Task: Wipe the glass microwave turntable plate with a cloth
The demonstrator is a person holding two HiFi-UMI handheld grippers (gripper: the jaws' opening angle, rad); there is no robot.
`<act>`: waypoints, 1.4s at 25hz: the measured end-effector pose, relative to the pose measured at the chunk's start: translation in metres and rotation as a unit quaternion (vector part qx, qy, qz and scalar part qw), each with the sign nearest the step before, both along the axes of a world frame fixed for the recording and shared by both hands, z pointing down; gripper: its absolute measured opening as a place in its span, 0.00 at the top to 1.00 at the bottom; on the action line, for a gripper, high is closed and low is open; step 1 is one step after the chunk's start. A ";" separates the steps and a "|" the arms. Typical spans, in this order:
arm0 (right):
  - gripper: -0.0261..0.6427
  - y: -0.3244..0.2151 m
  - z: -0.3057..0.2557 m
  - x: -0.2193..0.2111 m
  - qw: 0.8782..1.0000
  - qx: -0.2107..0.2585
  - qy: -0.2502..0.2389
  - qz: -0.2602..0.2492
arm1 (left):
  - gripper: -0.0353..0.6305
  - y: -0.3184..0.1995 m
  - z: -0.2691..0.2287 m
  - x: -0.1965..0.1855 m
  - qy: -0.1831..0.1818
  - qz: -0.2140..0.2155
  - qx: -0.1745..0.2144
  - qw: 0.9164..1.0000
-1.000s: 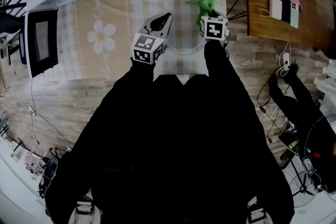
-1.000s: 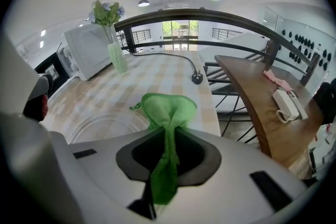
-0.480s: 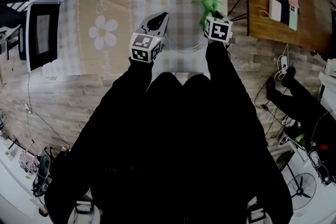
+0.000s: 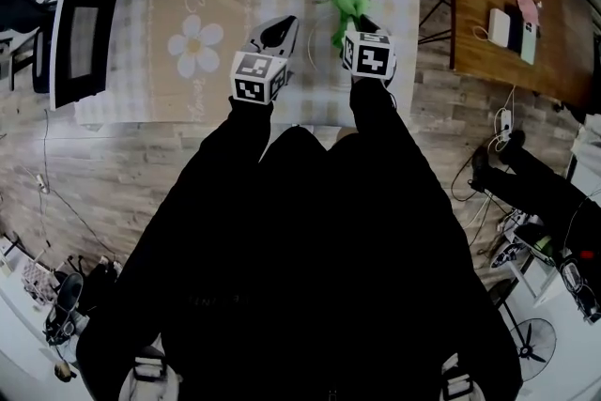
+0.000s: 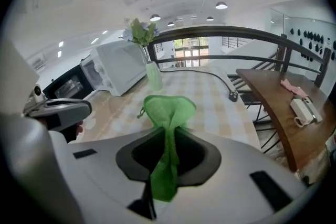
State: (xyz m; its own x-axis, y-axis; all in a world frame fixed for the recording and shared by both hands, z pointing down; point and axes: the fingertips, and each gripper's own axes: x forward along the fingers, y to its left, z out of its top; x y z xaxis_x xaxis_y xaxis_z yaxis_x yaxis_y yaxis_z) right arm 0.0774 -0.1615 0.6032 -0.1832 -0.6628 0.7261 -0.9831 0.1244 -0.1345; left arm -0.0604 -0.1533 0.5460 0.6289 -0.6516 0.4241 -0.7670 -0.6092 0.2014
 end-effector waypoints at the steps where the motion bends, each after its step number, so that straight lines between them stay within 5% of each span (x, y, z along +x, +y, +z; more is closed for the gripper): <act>1: 0.86 -0.001 -0.001 -0.010 1.000 0.002 -0.006 -0.007 | 0.91 0.000 -0.001 -0.003 -0.001 0.000 0.001 1.000; 18: 0.86 -0.010 0.025 -0.119 0.996 -0.025 -0.024 -0.088 | 0.91 -0.005 0.005 -0.045 -0.011 -0.005 -0.013 1.000; 35: 0.85 -0.001 0.061 -0.125 0.989 -0.066 -0.005 -0.131 | 0.91 -0.002 0.014 -0.044 -0.007 -0.013 -0.029 0.999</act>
State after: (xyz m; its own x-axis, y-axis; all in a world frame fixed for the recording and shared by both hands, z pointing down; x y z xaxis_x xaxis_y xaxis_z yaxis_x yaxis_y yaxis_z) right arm -0.0479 -0.1627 0.6638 -0.3437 -0.4917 0.8000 -0.9178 0.3561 -0.1754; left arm -0.1045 -0.1557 0.5596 0.6055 -0.6420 0.4704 -0.7858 -0.5760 0.2253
